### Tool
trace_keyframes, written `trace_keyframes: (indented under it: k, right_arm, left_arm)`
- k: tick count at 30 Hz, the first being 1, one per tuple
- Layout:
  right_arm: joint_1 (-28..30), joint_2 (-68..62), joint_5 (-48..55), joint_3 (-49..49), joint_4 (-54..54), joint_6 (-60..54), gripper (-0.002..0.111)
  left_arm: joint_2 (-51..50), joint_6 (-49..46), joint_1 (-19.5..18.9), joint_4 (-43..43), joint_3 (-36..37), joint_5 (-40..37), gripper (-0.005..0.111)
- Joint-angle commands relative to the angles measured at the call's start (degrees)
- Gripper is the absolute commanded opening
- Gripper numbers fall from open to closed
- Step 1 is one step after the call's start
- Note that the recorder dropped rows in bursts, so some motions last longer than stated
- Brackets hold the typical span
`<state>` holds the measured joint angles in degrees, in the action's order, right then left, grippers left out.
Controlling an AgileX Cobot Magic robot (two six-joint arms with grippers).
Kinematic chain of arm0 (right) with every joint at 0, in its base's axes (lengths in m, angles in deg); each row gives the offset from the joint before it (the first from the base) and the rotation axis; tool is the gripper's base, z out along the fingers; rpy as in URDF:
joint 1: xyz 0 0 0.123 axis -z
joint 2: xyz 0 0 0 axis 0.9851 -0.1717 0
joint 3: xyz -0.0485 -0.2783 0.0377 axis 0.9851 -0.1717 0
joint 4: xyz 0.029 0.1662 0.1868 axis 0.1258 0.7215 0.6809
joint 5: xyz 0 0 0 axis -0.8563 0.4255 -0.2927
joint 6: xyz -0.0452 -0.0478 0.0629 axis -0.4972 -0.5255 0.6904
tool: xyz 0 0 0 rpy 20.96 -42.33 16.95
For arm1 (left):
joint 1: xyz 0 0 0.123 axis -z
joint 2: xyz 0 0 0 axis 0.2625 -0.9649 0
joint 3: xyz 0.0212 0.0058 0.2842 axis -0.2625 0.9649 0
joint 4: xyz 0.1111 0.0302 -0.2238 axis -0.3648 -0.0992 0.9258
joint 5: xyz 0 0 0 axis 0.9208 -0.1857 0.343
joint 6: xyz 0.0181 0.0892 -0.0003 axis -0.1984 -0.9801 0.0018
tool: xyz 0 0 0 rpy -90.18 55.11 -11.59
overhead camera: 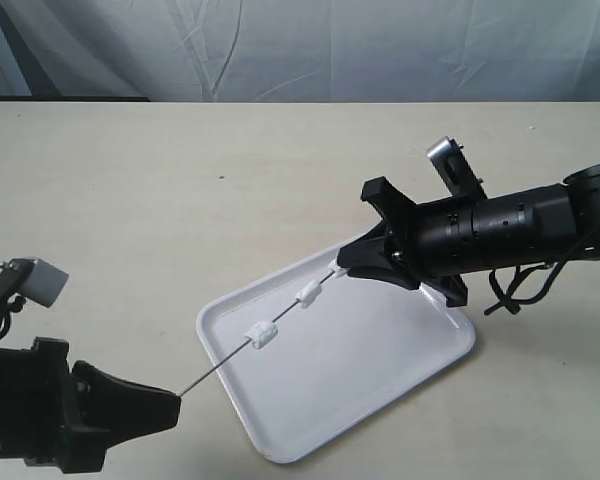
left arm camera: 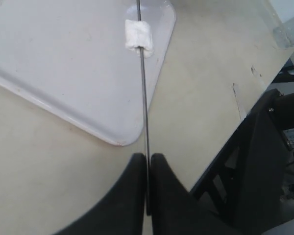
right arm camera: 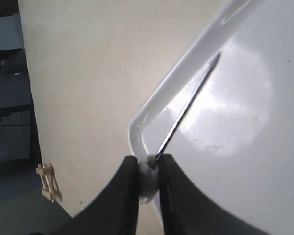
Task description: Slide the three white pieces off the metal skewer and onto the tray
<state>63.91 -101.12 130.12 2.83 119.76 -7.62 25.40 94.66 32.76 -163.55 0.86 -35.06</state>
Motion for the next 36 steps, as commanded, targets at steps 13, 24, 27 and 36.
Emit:
trace_keyframes:
  k: [13, 24, 27, 36]
  right_arm:
    - [0.79, 0.05, -16.33, -0.25, 3.75, -6.79, 0.009]
    - [0.87, 0.05, -20.9, -0.12, 3.75, -10.0, 0.009]
    - [0.87, 0.05, -22.92, -0.12, 3.75, -10.65, 0.009]
    - [0.87, 0.05, -20.89, -0.24, 3.75, -11.64, 0.009]
  left_arm:
    - [0.54, 4.01, 0.31, -1.5, 4.67, 3.14, 0.0]
    - [0.54, 7.9, 0.31, -1.5, 5.53, 3.5, 0.0]
    - [0.54, 8.06, 0.31, -1.5, 6.65, 3.5, 0.0]
    - [0.58, 8.31, 0.31, 0.07, 7.03, -1.44, 0.0]
